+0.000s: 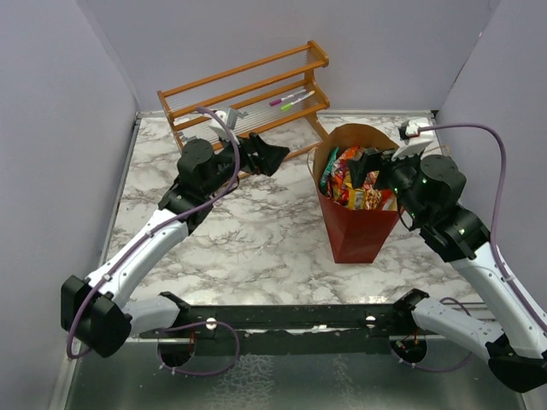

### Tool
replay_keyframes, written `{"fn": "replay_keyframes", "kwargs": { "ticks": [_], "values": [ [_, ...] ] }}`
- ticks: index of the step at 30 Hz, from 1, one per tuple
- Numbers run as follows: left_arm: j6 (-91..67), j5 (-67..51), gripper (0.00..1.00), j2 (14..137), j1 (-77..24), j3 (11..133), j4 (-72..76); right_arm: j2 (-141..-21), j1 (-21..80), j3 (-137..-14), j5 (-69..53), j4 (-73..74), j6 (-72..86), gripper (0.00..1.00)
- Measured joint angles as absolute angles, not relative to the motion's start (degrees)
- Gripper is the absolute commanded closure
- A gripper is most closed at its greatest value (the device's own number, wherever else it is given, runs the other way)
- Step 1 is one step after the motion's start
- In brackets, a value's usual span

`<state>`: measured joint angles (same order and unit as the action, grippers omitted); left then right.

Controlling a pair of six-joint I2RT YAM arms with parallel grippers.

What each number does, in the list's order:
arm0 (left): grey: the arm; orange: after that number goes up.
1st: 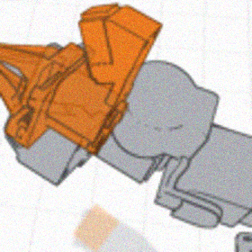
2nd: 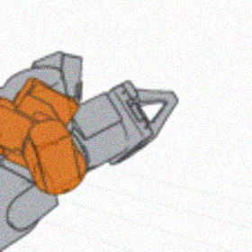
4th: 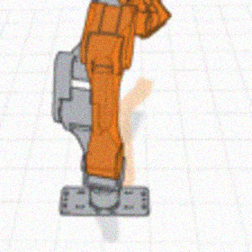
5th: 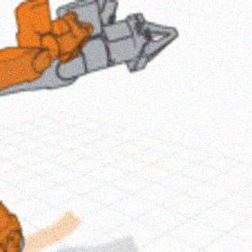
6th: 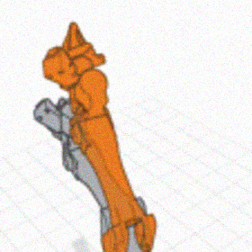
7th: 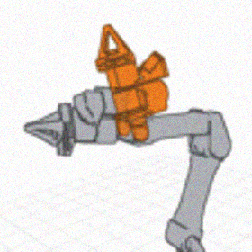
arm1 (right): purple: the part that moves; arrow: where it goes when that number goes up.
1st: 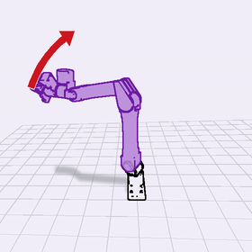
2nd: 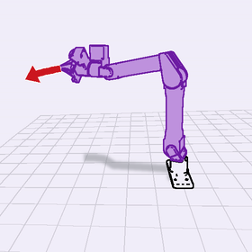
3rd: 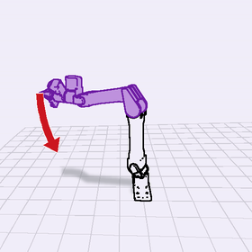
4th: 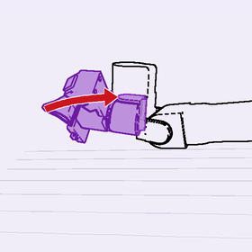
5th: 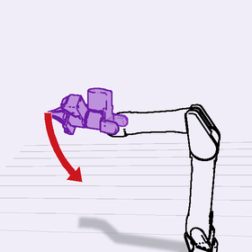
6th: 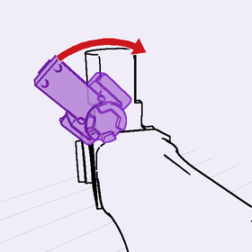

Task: Take the snacks out of the paper bag
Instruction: Move the paper bag to the center of the board.

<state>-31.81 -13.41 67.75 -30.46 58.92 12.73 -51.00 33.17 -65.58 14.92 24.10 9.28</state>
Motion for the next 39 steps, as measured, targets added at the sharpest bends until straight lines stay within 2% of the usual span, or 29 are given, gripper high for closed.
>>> {"fn": "replay_keyframes", "kwargs": {
  "ticks": [9, 12, 15, 18, 22, 27, 39],
  "values": [
    [-40.9, -20.9, 0.12, 77.1, -37.3, 61.4, 18.9, -48.6, 33.2, -63.7, 24.1, 20.3, 13.5, 0.01],
    [-41.9, -21.4, 0.19, 78.9, -39.5, 62.1, 19.9, -46.5, 33.2, -61.5, 24.2, 19.6, 13.9, 0.01],
    [-42.5, -21.5, 0.31, 80.8, -40.7, 63.2, 20.5, -44.4, 33.2, -60.2, 24.2, 19.7, 14.2, 0.01],
    [-43.0, -21.6, 0.48, 82.6, -40.9, 64.3, 20.6, -42.0, 33.2, -60.0, 23.5, 19.7, 13.3, 0.01],
    [-43.0, -21.6, 0.77, 83.8, -40.8, 65.7, 20.3, -39.3, 33.2, -59.7, 21.2, 19.4, 11.2, 0.01],
    [-40.5, -19.6, 1.00, 83.7, -40.8, 68.0, 16.9, -39.0, 33.2, -59.7, 19.7, 19.3, 9.9, 0.01],
    [-37.6, -17.4, 1.00, 78.0, -32.1, 67.7, 4.1, -44.6, 33.2, -59.7, 14.6, 19.5, 9.7, 0.01]
  ]
}}
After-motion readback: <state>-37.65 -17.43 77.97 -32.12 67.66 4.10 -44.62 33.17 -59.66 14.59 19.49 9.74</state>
